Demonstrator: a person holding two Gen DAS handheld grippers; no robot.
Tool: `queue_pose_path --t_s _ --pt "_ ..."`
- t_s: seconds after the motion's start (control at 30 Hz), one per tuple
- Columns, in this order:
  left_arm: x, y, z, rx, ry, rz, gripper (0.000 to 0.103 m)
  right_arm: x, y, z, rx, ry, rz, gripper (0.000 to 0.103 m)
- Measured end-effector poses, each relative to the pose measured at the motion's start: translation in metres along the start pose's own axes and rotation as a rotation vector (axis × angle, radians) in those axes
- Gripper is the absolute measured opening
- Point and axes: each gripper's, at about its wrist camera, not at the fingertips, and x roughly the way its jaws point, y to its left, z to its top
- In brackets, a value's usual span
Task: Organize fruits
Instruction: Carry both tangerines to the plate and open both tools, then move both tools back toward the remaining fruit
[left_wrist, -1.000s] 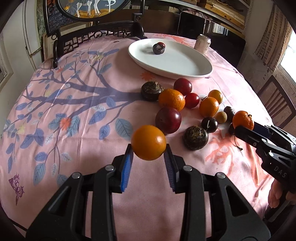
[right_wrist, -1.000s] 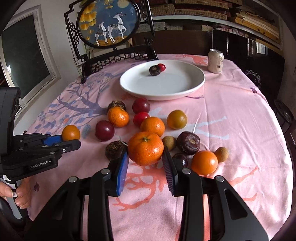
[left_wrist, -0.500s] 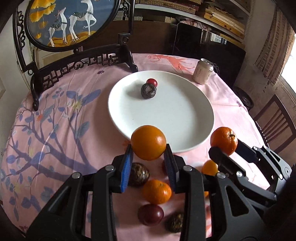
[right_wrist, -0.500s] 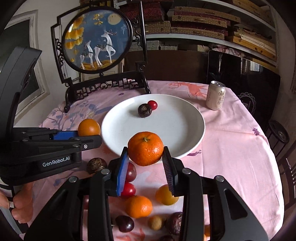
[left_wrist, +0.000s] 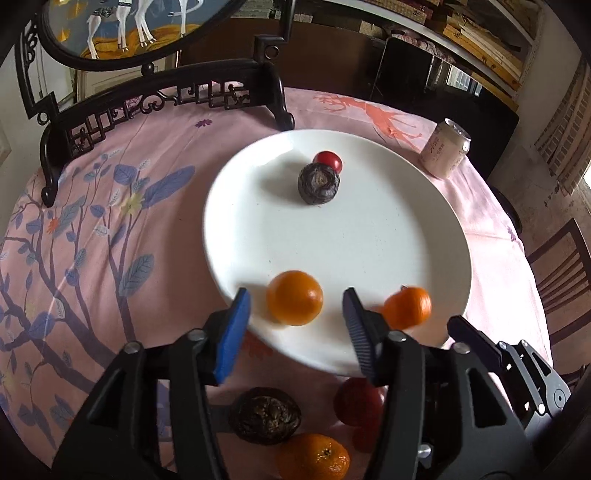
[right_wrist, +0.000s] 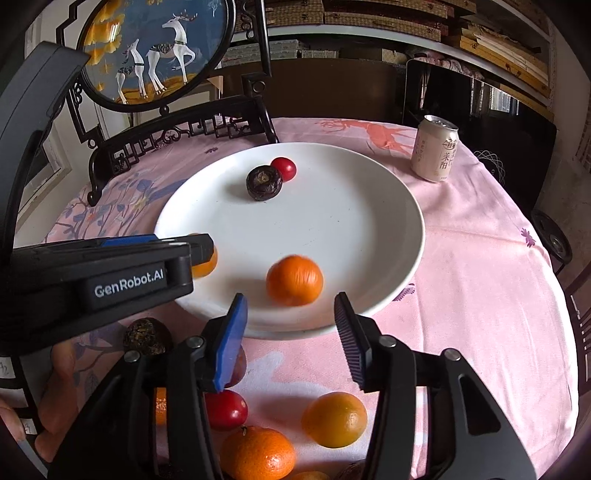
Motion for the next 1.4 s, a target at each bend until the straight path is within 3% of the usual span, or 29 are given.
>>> queue_pose_path --t_s 0.1,0.37,0.63,0.87,1.27,1.4 --pt "-0.013 -0.002 -0.004 0.032 -0.020 0.008 0.059 -0.017 -0.006 -0.004 0.012 -0.022 0.023 0.051" --pt "-0.055 -0.001 -0.044 0.071 -0.042 0.051 0.081 -0.063 -0.020 -0.038 0.049 -0.045 0.017 0.058" --pt "-0.084 0.009 -0.103 0.069 -0.027 0.068 0.081 -0.095 -0.025 -0.092 0.077 -0.024 0.038 0.058" --pt "-0.092 0.004 -0.146 0.078 0.030 0.017 0.085 -0.108 -0.027 -0.127 0.103 0.014 0.099 0.058" --pt "-0.086 -0.018 -0.173 0.106 0.068 0.020 0.085 -0.117 -0.043 -0.153 0.130 0.039 0.129 0.059" --pt "-0.077 -0.026 -0.175 0.100 0.107 -0.011 0.085 -0.118 -0.051 -0.157 0.147 0.035 0.140 0.059"
